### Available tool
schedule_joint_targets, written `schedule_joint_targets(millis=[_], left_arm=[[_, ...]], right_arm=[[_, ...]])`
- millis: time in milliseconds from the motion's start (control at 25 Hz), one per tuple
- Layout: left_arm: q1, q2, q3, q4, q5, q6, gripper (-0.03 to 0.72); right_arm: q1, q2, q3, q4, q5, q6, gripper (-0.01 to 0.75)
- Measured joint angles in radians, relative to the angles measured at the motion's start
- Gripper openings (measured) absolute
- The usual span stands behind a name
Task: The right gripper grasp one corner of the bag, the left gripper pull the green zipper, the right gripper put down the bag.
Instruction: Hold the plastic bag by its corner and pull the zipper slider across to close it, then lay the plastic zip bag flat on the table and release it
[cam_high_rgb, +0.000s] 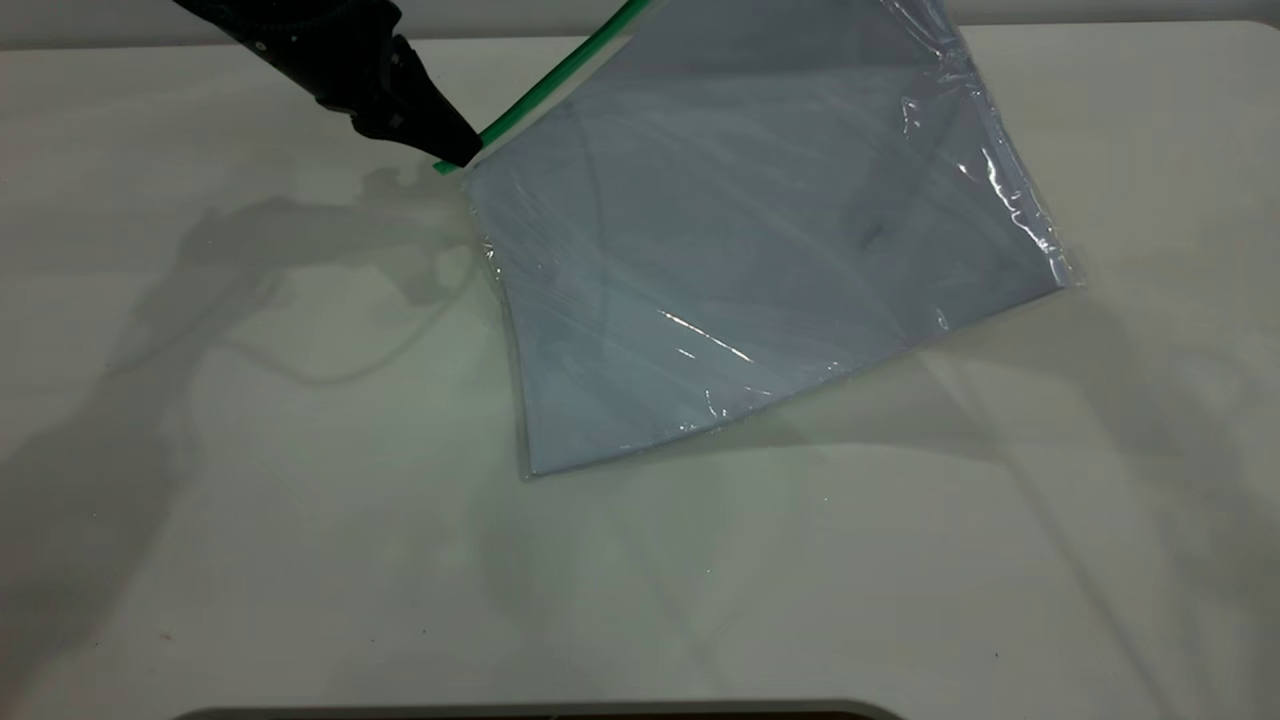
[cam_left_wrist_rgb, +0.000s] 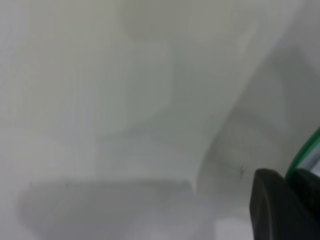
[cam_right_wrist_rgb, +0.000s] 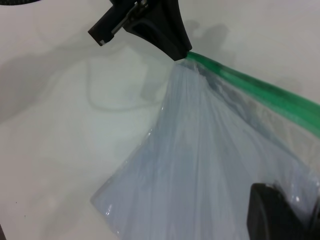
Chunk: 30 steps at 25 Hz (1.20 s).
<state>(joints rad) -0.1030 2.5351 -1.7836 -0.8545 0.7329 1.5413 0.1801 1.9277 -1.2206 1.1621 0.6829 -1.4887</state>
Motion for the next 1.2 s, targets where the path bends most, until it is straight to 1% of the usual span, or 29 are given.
schedule_joint_targets(millis=[200, 400, 520, 600, 680, 760, 840, 920, 960, 1000, 1040, 1120, 1200], left_arm=[[0.0, 0.0, 0.0, 0.024, -0.008, -0.006, 0.064], [0.0, -0.005, 0.0, 0.036, -0.008, -0.049, 0.073], [0.0, -0.026, 0.0, 0.057, -0.008, -0.105, 0.108], [0.004, -0.05, 0.0, 0.082, -0.011, -0.142, 0.187], [0.01, -0.096, 0.001, 0.091, 0.009, -0.171, 0.296], [0.011, -0.157, 0.001, 0.095, 0.033, -0.211, 0.425], [0.011, -0.24, 0.001, 0.095, 0.064, -0.257, 0.525], [0.011, -0.328, 0.001, 0.095, 0.099, -0.293, 0.593], [0.011, -0.378, 0.001, 0.096, 0.118, -0.307, 0.605], [0.011, -0.429, 0.001, 0.096, 0.135, -0.317, 0.612], [0.011, -0.472, 0.001, 0.097, 0.151, -0.324, 0.613], [0.011, -0.573, 0.001, 0.098, 0.173, -0.33, 0.61], [0.011, -0.664, 0.001, 0.104, 0.182, -0.338, 0.603]], right_arm=[[0.0, -0.002, 0.0, 0.0, -0.001, 0.0, 0.034], [0.0, -0.002, 0.0, 0.0, -0.001, 0.0, 0.034], [0.0, -0.002, 0.0, 0.005, -0.001, -0.001, 0.034], [-0.001, 0.003, -0.001, 0.017, -0.001, -0.01, 0.034], [-0.001, 0.022, -0.001, 0.035, -0.004, -0.032, 0.034], [0.004, 0.054, -0.001, 0.071, -0.014, -0.061, 0.036], [0.014, 0.084, -0.001, 0.123, -0.022, -0.104, 0.04], [0.03, 0.106, -0.002, 0.158, -0.043, -0.147, 0.062], [0.038, 0.109, -0.002, 0.158, -0.056, -0.164, 0.081], [0.046, 0.107, -0.002, 0.157, -0.078, -0.173, 0.119], [0.053, 0.096, -0.002, 0.148, -0.107, -0.176, 0.173], [0.061, 0.061, -0.002, 0.111, -0.171, -0.171, 0.304], [0.061, 0.002, -0.002, 0.079, -0.244, -0.135, 0.461]])
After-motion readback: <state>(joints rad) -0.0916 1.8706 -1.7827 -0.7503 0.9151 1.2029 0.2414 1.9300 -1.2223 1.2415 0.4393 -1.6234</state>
